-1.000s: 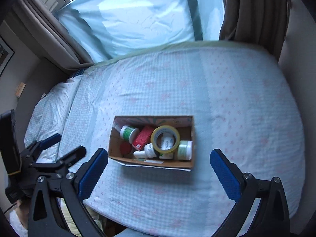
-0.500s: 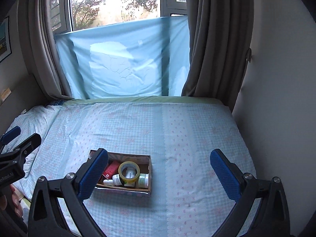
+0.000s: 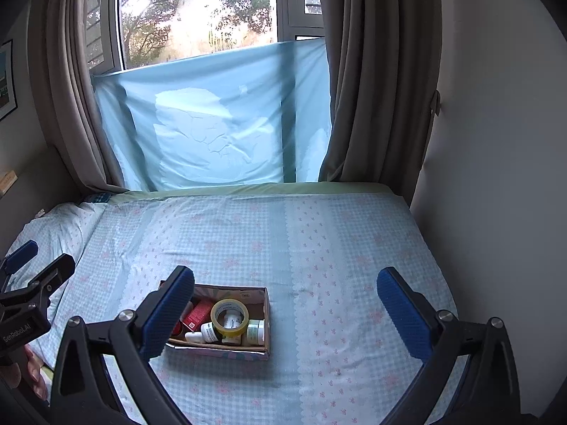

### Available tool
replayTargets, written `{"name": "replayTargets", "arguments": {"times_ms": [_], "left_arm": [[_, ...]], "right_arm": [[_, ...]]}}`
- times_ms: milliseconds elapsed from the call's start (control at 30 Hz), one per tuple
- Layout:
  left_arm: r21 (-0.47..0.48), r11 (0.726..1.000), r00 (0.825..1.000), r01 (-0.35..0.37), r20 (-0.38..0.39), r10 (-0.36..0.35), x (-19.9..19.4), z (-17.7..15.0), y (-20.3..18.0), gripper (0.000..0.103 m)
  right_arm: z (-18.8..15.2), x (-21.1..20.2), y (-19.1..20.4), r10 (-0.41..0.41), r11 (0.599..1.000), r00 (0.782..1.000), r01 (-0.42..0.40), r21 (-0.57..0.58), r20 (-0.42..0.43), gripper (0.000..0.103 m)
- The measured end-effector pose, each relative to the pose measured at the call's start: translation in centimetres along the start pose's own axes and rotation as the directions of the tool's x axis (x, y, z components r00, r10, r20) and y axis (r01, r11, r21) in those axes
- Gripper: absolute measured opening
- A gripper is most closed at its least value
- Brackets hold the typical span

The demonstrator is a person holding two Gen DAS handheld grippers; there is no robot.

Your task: Organize rigid objects

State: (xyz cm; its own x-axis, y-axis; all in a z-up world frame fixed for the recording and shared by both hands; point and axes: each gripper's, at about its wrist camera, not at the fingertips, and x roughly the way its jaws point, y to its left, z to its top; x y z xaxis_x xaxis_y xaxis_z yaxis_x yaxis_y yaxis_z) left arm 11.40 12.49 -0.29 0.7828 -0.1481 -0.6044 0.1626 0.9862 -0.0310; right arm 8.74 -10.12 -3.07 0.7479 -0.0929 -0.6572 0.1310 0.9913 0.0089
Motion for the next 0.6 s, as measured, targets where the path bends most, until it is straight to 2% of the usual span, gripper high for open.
{"name": "replayTargets", "arguments": {"times_ms": [600], "left_arm": [[0.007,1.000,1.000,-0.013,0.003,0.013,-0.35,0.14,-0.14,0.103]], "right_arm": [[0.12,-0.05,-0.30,0.011,1.000,1.000,-0.011,0.002,0.007,0.103]]}}
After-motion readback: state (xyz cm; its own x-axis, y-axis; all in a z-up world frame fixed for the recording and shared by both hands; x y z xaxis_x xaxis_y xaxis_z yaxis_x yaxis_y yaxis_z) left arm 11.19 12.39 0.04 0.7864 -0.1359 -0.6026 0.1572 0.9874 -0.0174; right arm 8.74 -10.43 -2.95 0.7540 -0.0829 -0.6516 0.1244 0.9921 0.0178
